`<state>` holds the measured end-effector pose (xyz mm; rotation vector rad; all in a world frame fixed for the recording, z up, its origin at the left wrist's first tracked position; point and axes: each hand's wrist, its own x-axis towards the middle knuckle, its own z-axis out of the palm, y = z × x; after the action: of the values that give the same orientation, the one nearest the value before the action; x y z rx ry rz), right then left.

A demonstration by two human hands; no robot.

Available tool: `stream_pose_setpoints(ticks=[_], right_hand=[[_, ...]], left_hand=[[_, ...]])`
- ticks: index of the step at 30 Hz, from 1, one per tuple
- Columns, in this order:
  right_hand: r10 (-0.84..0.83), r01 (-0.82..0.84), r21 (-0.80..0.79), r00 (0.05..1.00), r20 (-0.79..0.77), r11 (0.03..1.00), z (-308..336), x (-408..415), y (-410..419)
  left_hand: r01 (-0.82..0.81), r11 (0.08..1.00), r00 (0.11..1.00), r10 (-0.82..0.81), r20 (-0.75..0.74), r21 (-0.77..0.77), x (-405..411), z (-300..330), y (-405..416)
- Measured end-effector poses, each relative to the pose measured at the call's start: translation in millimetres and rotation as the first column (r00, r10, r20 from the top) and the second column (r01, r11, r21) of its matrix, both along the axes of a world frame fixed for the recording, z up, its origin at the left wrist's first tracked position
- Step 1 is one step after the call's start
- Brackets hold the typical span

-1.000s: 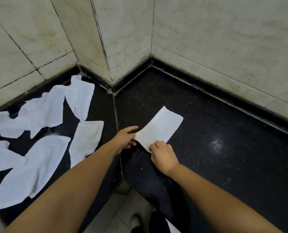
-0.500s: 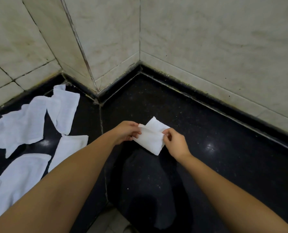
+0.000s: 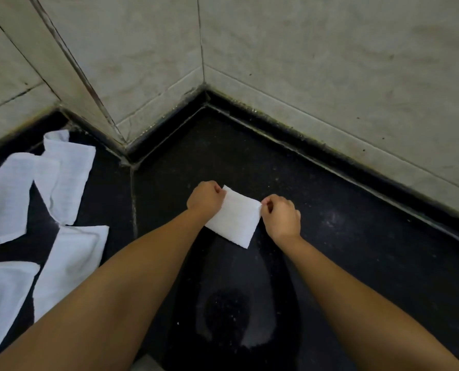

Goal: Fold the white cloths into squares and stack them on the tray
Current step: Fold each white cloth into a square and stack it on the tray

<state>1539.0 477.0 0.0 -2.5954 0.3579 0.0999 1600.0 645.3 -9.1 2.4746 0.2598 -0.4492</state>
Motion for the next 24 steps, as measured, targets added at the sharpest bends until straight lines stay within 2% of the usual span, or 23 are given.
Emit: stream_pose_setpoints(ticks=[5,9,12,14,18,21,24], right_hand=[[0.081,-0.085,-0.074,0.995,-0.049,0.994,-6.4,8.2,-2.9],[0.199,-0.198,-0.083,0.980,-0.007,0.977,4.1,24.1,2.1],[0.350,-0.364,-0.086,0.926,-0.141,0.927,12.2,39.7,18.5],[0.378,-0.414,-0.117,0.893,-0.243,0.903,13.8,46.3,30.7],[0.305,-0.361,-0.085,0.875,-0.376,0.929,12.1,51.8,41.9],[0.248,-0.293,-0.039,0.867,-0.431,0.955,14.2,49.8,44.9],[0.220,-0.257,-0.027,0.872,-0.438,0.966,13.0,37.6,46.1]], left_hand=[[-0.002,1.000,1.000,0.002,0.003,-0.010,-1.4,-3.8,5.1],[-0.092,0.995,0.995,0.093,0.027,-0.037,-13.2,3.8,18.9],[-0.158,0.987,0.986,0.160,0.040,-0.041,-34.1,9.0,28.3],[-0.138,0.990,0.989,0.136,0.065,0.035,-52.6,11.0,29.9],[-0.017,0.972,0.998,0.001,0.066,0.234,-82.2,5.1,26.2],[-0.014,0.964,1.000,0.018,-0.012,0.266,-91.3,1.4,21.0],[-0.041,0.973,0.995,0.061,-0.082,0.229,-89.8,2.9,16.3]])
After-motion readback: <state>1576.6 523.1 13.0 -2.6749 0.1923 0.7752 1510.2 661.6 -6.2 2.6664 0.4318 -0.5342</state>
